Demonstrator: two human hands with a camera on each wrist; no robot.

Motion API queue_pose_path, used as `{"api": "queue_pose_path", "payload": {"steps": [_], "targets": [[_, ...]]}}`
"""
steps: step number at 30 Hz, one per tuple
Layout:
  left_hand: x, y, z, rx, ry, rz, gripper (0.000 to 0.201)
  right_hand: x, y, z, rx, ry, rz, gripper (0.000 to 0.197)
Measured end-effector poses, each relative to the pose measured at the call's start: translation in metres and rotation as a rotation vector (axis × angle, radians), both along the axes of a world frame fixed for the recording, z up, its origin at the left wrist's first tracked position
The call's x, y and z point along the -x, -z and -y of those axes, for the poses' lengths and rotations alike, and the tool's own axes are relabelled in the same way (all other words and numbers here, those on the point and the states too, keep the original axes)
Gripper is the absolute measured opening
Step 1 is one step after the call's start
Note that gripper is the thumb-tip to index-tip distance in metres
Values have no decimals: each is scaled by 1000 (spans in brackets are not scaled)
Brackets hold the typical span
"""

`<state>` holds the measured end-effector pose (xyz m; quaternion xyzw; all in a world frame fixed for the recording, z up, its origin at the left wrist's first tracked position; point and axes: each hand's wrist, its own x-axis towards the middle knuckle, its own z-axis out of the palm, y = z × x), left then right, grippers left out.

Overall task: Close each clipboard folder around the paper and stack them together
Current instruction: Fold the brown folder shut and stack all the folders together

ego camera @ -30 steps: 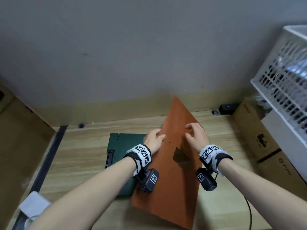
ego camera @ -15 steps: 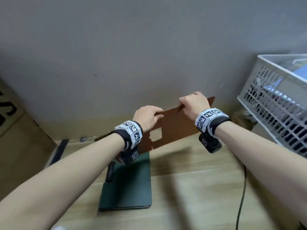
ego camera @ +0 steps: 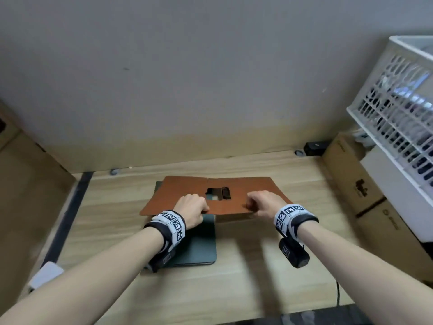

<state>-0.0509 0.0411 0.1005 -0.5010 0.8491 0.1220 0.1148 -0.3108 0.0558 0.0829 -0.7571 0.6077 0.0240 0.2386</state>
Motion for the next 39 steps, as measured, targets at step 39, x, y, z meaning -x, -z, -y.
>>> {"api": "queue_pose_path", "payload": {"steps": [39], "targets": [[-120, 126, -56, -289, -939, -425, 82, -43, 155, -38, -95, 78, -157, 75]]}}
